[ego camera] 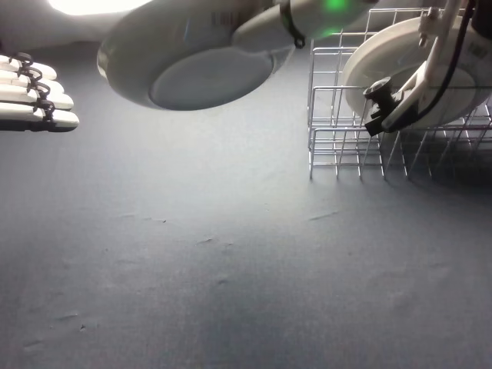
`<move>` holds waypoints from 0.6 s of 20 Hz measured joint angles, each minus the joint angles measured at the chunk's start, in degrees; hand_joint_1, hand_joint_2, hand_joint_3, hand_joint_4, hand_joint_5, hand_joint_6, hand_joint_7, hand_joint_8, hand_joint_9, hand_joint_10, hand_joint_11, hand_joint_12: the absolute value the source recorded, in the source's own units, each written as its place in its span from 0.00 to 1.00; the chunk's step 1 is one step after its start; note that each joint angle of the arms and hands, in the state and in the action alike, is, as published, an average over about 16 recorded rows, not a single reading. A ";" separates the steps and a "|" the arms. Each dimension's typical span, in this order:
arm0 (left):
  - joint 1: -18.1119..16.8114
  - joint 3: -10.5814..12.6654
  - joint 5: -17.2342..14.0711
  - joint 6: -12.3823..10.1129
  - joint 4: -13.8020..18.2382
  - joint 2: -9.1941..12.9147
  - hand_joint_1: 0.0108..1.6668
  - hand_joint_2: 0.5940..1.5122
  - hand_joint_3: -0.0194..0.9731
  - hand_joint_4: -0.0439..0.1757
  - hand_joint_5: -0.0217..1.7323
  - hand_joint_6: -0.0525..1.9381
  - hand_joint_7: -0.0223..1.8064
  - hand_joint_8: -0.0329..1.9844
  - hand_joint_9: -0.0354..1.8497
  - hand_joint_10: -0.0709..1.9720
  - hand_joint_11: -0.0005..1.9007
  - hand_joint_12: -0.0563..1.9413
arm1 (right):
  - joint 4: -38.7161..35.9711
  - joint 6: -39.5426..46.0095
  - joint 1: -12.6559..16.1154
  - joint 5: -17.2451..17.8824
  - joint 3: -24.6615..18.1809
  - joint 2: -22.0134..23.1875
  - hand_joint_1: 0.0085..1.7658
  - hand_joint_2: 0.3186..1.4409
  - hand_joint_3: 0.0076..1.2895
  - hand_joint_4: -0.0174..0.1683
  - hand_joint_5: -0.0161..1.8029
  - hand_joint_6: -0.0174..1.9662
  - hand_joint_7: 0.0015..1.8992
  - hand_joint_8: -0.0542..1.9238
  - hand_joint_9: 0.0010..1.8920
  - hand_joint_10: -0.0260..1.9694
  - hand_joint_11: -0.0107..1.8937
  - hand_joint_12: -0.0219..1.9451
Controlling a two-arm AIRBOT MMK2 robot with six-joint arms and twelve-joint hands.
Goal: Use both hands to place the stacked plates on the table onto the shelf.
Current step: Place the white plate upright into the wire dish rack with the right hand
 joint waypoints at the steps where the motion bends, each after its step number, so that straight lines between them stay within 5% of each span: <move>1: 0.00 0.11 -0.05 -0.07 0.00 -0.08 0.00 0.59 0.04 0.21 0.02 0.03 0.02 0.01 0.03 0.04 0.01 0.03 | 1.52 0.01 0.30 -1.10 0.00 0.16 0.81 0.58 0.00 0.05 0.53 0.46 0.60 0.31 0.57 0.48 0.50 0.68; 12: 0.00 0.90 -0.39 -0.71 -0.02 -0.62 0.00 0.59 0.04 0.21 0.02 0.03 0.02 0.01 0.03 0.04 0.01 0.03 | 8.88 -0.02 2.71 -10.46 -0.12 3.40 0.82 0.60 0.00 0.05 0.52 0.46 0.60 0.30 0.56 0.46 0.49 0.70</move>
